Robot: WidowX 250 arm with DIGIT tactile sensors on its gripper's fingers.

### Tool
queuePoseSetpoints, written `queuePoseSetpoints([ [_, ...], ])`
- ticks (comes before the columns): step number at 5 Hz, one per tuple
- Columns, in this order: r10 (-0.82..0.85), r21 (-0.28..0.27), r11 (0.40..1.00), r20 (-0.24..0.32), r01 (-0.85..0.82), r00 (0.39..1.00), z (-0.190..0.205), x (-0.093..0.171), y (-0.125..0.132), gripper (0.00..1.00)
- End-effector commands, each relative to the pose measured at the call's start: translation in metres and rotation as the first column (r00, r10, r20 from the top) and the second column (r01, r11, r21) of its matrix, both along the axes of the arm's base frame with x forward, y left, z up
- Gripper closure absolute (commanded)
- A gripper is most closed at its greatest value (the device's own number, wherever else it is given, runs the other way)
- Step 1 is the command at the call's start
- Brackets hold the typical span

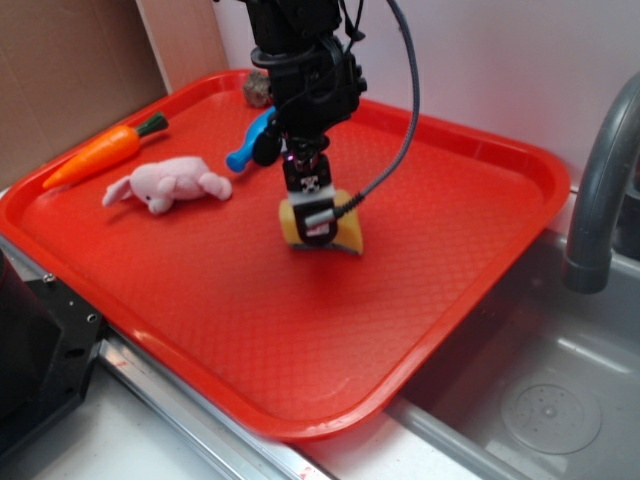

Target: Grab the green sponge.

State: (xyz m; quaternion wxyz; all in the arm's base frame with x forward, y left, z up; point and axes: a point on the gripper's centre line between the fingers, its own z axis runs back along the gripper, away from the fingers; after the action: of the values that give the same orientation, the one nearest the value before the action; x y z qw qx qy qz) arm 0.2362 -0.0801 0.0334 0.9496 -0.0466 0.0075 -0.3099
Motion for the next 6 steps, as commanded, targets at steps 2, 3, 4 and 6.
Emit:
queuePoseSetpoints([
  [2,0.014,0.011,1.000,0.038,-0.015,0.999,0.003,-0.009,-0.019,1.00],
  [3,0.042,0.064,0.997,0.056,-0.045,0.998,0.017,-0.018,-0.022,1.00],
  [4,0.210,0.058,0.974,0.138,-0.220,0.968,0.066,-0.024,-0.008,1.00],
  [6,0.620,0.085,0.775,0.085,-0.626,0.780,0.166,-0.049,0.043,1.00],
])
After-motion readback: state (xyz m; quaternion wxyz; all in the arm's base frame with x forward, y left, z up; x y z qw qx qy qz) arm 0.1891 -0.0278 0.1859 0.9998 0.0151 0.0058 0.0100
